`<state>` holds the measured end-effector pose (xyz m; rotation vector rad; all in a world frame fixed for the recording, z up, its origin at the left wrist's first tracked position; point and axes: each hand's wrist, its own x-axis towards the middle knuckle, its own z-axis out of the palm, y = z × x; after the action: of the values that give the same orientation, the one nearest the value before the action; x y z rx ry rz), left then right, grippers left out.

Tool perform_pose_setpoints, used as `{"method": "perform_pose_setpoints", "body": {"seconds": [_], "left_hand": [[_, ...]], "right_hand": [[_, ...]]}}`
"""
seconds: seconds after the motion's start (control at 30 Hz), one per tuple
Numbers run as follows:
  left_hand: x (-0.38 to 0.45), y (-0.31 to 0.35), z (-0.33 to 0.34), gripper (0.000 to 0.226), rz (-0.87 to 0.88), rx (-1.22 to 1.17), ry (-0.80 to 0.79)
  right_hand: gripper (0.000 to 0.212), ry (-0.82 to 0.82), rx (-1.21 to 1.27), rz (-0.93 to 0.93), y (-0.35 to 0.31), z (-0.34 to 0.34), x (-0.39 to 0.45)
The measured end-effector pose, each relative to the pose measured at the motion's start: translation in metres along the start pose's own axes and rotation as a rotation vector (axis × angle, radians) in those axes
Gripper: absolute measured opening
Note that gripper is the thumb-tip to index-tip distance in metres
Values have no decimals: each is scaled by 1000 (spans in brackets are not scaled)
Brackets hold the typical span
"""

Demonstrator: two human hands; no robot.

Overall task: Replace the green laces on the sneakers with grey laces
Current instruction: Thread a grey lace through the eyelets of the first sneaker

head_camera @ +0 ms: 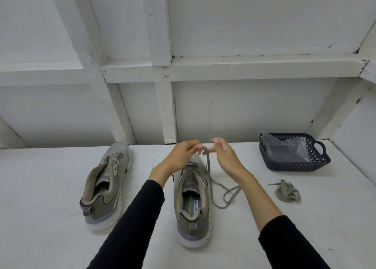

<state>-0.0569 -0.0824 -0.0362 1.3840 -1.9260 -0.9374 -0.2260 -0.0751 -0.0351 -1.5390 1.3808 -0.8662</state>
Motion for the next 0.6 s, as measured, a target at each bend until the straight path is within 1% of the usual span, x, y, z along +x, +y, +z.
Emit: {"method": "perform_pose_setpoints", "body": {"seconds": [0.07,0.1,0.17,0.23,0.3,0.33,0.4,0.6], "left_hand": [[1,-2,0,35,-2,-16,16],[1,-4,0,35,-4,-27,28],[-1,-10,2,32,-13,-52,76],[-3,-21,7,28,-48,-104,198],[-7,-38,16,29,-136,-158,330],[-10,-46,21,30,-188,-173,359],[-16,-64,33,33,-228,-188,365],[-17,-84,49,32,-148,-229,402]], "right_hand": [[47,-129,127,56,4,1,-2],[47,-151,197,77,8,1,-2],[42,-105,266,89,10,-1,-2],[40,18,211,61,5,-2,0],[39,145,103,-3,-3,-4,5],[39,186,57,-44,-9,-4,7],[38,215,-9,-116,-21,-5,11],[34,231,-115,-214,-44,3,20]]}}
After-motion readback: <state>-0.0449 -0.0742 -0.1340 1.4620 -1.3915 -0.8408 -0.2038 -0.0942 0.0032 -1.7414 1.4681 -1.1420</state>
